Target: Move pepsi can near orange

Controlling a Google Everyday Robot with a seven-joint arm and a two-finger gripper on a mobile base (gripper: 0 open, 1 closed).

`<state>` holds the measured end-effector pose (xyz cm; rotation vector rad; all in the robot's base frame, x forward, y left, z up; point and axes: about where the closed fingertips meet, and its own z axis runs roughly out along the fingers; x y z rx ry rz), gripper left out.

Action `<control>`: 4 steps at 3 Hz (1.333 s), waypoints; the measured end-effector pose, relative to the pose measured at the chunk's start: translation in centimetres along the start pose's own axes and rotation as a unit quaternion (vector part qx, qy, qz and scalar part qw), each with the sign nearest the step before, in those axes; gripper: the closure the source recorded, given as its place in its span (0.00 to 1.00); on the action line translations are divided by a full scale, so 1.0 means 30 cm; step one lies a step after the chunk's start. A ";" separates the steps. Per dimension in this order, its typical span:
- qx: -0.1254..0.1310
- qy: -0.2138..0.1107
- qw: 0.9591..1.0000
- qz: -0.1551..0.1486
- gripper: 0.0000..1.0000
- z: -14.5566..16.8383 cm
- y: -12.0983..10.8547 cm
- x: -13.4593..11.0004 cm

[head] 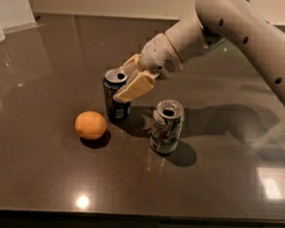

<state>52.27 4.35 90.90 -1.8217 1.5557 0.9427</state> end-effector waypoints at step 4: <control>0.001 0.000 1.000 0.013 0.00 0.027 -0.009 0.023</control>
Offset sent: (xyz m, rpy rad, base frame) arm 0.0049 -0.0042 -0.0148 -0.0004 0.0291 -0.0434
